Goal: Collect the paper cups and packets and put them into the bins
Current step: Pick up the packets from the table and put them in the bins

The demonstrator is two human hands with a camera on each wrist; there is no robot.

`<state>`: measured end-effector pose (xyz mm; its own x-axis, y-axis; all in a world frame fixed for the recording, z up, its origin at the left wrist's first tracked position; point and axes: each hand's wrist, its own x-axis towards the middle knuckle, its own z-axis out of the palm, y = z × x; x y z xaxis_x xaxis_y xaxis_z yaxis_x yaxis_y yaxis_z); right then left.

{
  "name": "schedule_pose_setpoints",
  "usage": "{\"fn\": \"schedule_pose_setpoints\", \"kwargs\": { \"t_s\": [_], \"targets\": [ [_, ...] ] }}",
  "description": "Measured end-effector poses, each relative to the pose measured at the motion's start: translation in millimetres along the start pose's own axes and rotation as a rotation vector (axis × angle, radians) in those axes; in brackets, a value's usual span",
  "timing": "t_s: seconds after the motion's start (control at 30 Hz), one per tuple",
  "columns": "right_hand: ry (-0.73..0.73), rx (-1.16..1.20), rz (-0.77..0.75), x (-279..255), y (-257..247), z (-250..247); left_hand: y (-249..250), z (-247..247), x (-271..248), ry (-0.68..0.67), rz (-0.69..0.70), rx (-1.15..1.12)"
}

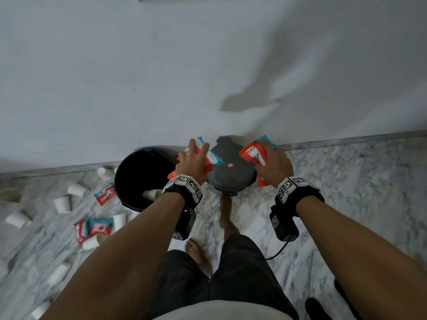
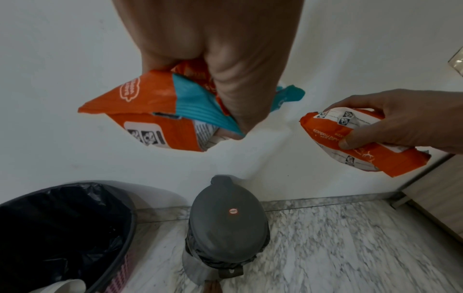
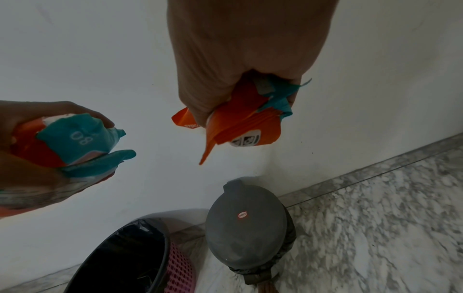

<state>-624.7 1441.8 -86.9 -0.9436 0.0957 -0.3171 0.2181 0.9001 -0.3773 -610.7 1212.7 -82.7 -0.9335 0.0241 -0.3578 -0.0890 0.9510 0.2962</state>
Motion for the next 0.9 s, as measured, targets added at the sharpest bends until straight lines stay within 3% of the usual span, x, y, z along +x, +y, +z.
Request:
{"fn": "schedule_pose_setpoints", "kwargs": {
  "t_s": [0.4, 0.6, 0.9],
  "targets": [
    [-0.12, 0.002, 0.066, 15, 30, 25, 12, 36, 31, -0.093, 0.009, 0.006],
    [-0.218, -0.015, 0.092, 26, 51, 83, 1, 97, 46, -0.211, 0.002, 0.023],
    [-0.268, -0.023, 0.12, 90, 74, 179, -15, 198, 109, -0.324, -0.023, -0.011]
  ]
}}
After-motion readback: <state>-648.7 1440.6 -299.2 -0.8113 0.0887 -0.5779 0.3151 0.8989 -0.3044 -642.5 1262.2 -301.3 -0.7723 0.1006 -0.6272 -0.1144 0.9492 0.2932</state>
